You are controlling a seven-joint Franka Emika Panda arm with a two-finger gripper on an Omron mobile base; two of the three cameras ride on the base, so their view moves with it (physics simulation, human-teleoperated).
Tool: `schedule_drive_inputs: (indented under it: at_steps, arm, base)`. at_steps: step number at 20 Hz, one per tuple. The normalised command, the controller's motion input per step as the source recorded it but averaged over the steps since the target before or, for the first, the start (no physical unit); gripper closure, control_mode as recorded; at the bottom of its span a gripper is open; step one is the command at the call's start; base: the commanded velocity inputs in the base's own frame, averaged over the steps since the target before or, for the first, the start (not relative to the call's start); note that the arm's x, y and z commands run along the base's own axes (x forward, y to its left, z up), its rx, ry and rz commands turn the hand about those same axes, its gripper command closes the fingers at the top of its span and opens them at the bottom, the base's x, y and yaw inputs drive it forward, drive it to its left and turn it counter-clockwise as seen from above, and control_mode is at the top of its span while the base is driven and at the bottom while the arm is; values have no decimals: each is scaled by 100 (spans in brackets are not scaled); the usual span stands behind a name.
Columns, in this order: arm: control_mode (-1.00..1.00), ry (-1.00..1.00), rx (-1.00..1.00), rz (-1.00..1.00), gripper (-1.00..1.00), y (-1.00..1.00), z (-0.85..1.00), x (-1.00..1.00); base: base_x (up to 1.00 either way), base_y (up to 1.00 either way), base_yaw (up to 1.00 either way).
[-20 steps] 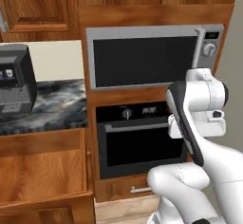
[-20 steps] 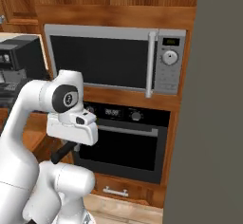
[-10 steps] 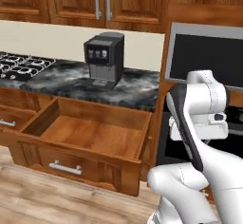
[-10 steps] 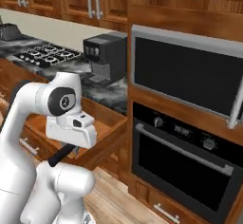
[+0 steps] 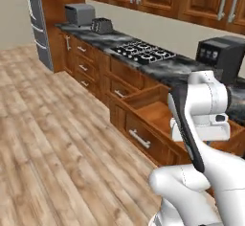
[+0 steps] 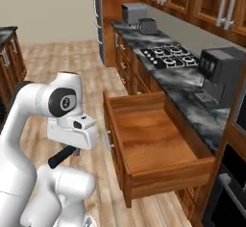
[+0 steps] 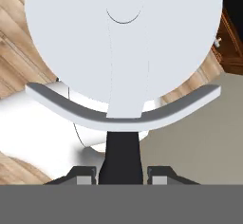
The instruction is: Take the pizza cutter from the drawer on the left and place it on the dining counter for cutting.
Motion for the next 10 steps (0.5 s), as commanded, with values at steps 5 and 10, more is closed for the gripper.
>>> schedule_drive_inputs:
  at_steps: [5, 10]
  arm:
    - [100, 0, 0, 0, 100, 0, 0, 0]
    - [100, 0, 0, 0, 100, 0, 0, 0]
  base:
    - [-20, 30, 100]
    - [-13, 27, 94]
